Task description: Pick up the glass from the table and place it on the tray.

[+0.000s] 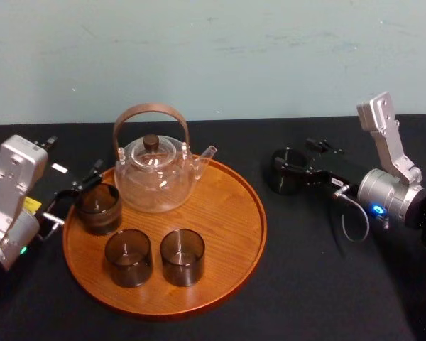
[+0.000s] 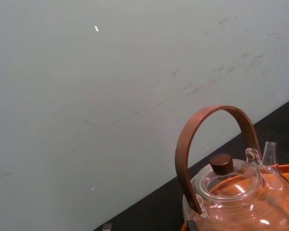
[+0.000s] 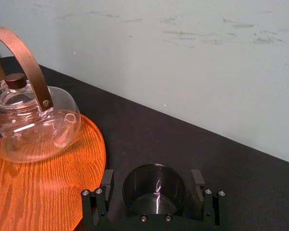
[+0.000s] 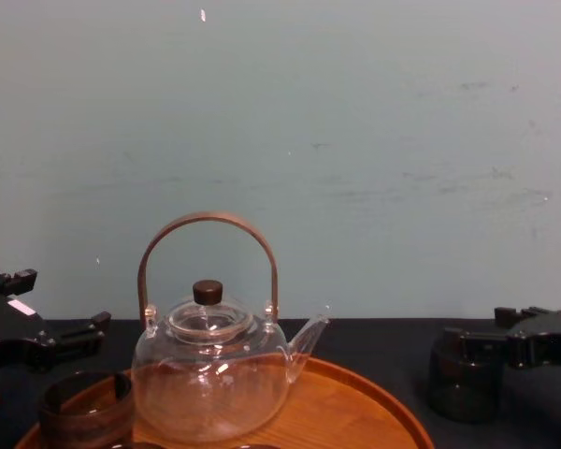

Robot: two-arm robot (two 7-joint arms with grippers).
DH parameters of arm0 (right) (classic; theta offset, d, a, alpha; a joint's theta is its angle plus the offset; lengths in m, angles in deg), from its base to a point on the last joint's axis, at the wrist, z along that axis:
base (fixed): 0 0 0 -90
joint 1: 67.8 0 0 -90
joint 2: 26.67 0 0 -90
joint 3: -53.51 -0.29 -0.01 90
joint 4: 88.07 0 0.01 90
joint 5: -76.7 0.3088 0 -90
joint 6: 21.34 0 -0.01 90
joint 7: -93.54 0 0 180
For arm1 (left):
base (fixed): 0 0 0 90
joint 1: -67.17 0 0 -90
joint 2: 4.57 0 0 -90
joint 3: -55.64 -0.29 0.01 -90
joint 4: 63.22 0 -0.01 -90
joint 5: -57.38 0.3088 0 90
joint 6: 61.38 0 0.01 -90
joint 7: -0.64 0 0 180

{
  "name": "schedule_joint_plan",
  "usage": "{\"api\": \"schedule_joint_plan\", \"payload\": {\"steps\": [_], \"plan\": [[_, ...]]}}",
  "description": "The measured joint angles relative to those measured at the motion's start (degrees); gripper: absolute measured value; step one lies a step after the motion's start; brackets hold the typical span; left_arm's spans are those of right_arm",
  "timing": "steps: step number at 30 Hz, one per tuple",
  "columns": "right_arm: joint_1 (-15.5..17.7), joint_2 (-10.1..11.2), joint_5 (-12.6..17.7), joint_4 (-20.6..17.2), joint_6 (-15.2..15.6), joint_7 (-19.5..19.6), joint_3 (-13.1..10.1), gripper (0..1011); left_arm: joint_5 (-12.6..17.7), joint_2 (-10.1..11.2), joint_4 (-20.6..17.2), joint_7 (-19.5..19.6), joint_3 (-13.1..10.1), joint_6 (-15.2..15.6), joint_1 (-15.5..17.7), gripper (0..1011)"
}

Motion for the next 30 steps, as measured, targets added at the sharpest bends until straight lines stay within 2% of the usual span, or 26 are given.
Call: {"api": "schedule_joint_plan", "payload": {"steps": [20,27,30], "plan": [[-0.9,-1.0,0.3,3.3,-1.1,-1.1,0.6,1003,0.0,0.0,0.0,0.0,0.0,0.0,0.0,1001],[-0.9,-1.0,0.3,3.3,-1.2,-1.2,0.6,1003,0.0,0.0,0.0,0.0,0.0,0.0,0.0,1001],[-0.6,-0.7,0.3,2.2,-1.2,-1.0,0.5,1003,0.0,0.0,0.0,0.0,0.0,0.0,0.0,1001]]}}
